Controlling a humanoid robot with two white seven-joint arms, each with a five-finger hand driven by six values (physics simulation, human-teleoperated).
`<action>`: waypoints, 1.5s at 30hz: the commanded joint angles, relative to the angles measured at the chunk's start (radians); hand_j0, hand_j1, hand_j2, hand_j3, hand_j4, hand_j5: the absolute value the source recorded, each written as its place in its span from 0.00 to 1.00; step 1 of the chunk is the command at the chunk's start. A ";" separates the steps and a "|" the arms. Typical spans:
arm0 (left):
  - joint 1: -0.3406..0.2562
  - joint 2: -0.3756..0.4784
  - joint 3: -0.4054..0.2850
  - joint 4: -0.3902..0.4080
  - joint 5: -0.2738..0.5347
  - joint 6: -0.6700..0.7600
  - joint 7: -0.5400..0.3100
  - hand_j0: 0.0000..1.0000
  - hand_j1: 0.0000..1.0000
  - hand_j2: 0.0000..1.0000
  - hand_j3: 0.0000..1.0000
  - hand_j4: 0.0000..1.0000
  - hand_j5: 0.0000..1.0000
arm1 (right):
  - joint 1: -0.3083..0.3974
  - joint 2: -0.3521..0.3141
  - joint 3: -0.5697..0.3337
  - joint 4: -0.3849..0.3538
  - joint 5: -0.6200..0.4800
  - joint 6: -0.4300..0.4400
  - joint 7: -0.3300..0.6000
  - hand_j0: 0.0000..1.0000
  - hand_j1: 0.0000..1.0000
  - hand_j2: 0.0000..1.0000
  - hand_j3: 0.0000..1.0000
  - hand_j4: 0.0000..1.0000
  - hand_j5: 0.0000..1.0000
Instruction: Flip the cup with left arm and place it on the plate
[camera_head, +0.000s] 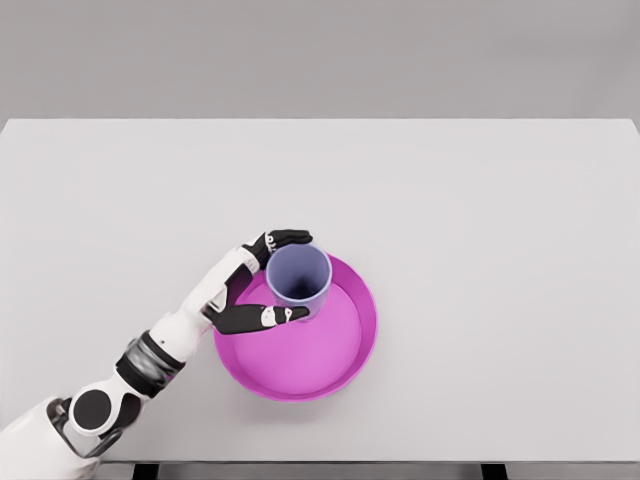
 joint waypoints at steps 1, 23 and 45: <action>0.000 -0.001 0.000 0.000 0.001 0.000 0.000 0.84 0.84 0.84 0.84 0.84 0.84 | 0.000 0.000 0.000 0.000 0.000 0.000 0.000 1.00 1.00 1.00 1.00 1.00 1.00; -0.006 0.011 0.002 -0.001 -0.004 0.000 -0.001 1.00 1.00 1.00 1.00 1.00 1.00 | 0.000 0.000 0.000 0.000 0.000 0.000 0.000 1.00 1.00 1.00 1.00 1.00 1.00; 0.017 0.481 0.330 0.000 -0.006 -0.191 -0.003 1.00 1.00 1.00 1.00 1.00 1.00 | 0.000 0.000 0.000 0.000 0.000 0.000 0.000 1.00 1.00 1.00 1.00 1.00 1.00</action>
